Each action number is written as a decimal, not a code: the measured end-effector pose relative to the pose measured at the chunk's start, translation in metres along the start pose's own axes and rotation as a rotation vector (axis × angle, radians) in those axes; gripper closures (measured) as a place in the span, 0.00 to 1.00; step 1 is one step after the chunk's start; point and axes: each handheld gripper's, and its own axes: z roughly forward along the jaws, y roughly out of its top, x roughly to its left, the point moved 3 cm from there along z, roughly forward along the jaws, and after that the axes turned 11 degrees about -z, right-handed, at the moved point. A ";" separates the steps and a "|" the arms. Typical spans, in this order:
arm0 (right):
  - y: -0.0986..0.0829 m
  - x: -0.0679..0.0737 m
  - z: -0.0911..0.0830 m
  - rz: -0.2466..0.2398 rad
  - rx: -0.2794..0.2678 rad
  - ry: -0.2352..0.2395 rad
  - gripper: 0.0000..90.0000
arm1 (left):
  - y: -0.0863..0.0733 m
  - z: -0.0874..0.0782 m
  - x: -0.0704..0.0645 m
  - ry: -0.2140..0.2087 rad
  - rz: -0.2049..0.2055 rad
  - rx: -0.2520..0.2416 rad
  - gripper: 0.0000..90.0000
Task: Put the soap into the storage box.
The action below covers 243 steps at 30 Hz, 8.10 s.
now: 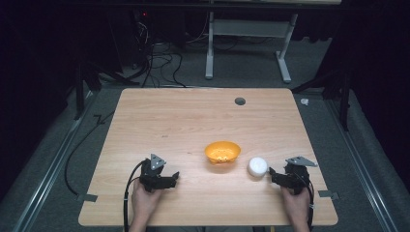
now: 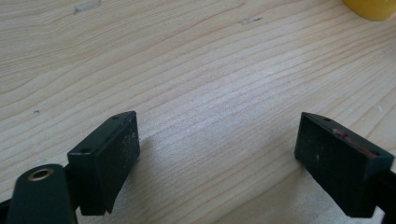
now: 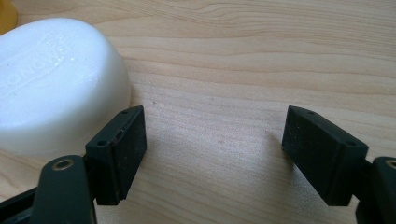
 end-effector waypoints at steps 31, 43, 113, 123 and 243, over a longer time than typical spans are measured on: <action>0.000 0.001 -0.002 -0.020 -0.010 0.036 0.29 | 0.000 0.000 0.001 0.016 -0.016 -0.005 0.17; 0.002 0.006 -0.022 -0.033 -0.064 0.045 0.30 | 0.000 0.000 0.001 0.016 -0.017 -0.005 0.17; 0.029 0.059 0.013 -0.133 -0.027 0.137 0.27 | 0.000 0.000 0.002 0.017 -0.020 -0.006 0.17; 0.032 0.059 0.011 -0.134 -0.039 0.140 0.27 | 0.000 0.000 0.002 0.018 -0.021 -0.006 0.17; 0.139 0.119 0.031 -0.230 -0.051 0.328 0.27 | 0.000 0.000 0.002 0.019 -0.022 -0.007 0.17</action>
